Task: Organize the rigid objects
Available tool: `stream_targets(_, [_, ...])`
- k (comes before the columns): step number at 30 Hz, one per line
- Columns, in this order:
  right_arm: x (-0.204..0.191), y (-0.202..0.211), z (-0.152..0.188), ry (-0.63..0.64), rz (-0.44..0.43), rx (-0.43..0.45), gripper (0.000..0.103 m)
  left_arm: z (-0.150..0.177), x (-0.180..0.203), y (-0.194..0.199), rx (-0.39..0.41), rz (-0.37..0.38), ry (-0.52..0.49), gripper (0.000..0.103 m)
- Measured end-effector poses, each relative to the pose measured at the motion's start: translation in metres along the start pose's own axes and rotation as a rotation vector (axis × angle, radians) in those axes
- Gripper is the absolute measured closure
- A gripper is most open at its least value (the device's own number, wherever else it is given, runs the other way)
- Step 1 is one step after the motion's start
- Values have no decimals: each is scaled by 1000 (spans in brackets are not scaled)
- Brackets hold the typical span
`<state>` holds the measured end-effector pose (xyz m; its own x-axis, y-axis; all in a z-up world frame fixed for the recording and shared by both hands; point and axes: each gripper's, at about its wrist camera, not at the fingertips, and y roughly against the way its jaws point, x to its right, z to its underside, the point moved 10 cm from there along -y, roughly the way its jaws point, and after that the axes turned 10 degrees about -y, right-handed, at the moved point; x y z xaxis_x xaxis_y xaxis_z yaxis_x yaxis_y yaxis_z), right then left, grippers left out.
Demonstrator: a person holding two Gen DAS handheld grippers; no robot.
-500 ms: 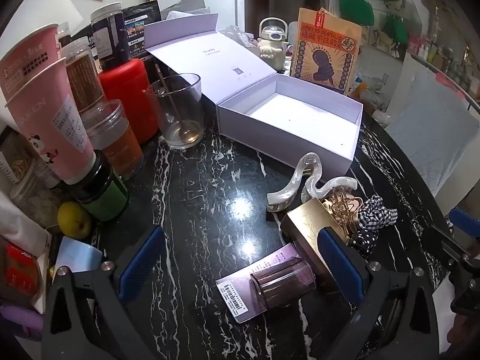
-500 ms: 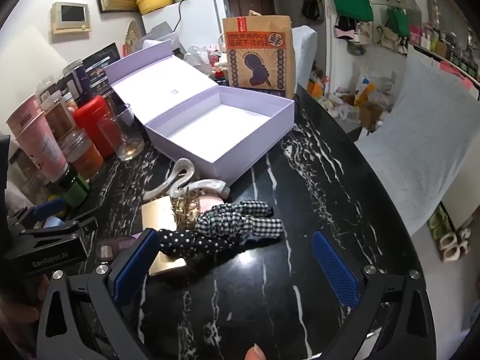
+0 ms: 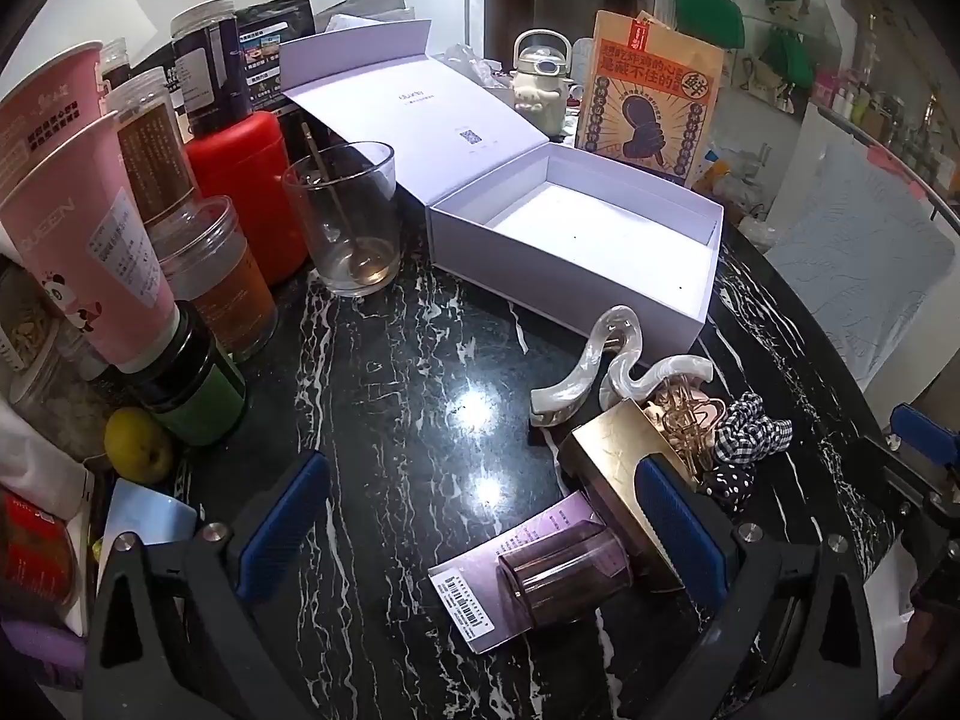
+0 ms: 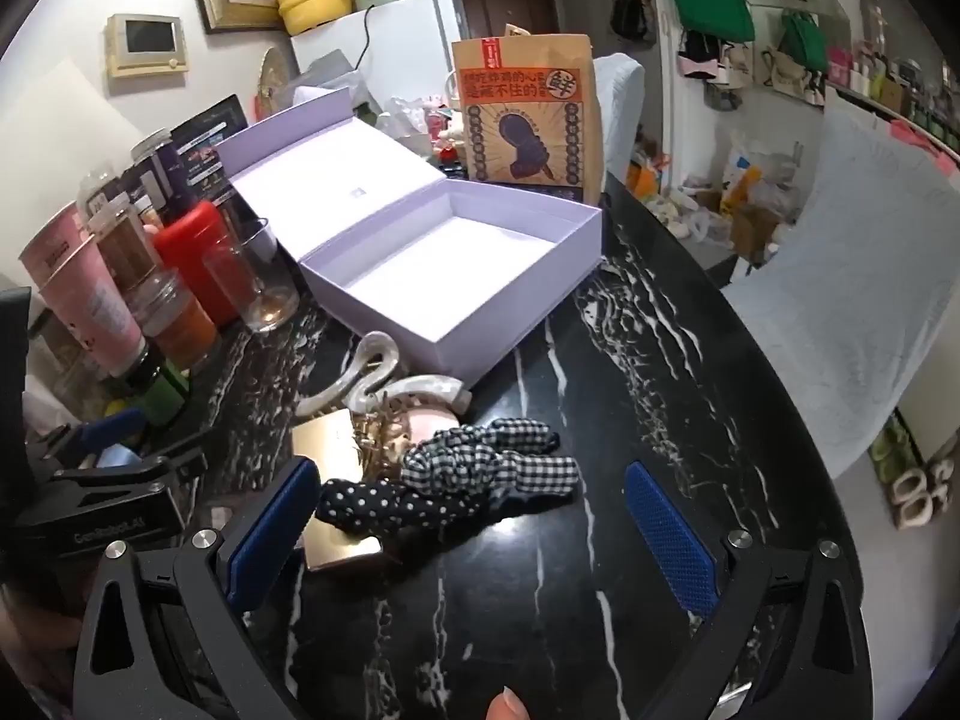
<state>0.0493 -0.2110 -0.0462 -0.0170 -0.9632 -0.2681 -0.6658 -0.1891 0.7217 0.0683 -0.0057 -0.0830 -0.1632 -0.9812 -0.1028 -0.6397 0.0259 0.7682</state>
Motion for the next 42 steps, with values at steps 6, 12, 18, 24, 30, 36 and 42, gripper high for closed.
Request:
stream_targets(6, [-5, -3, 2, 3, 9, -14, 0, 0, 1, 1, -2, 3, -8, 0])
stream_targets(12, [-3, -2, 1, 7, 23, -14, 0, -1, 1, 2, -5, 5, -12, 0])
stream_targets(18, [-2, -2, 1, 5, 27, -13, 0, -2, 0, 2, -6, 6, -12, 0])
stream_targets(24, [0, -1, 2, -1, 40, -14, 0, -2, -1, 4, -4, 6, -11, 0])
stream_targets(30, [3, 0, 2, -7, 51, -13, 0, -1, -2, 5, -1, 10, -7, 0])
stream_targets(36, [5, 1, 2, -12, 56, -15, 0, 0, -1, 7, -4, 13, -5, 0])
stream_targets(42, [5, 2, 2, -11, 54, -15, 0, 0, 0, 8, -1, 12, -8, 0])
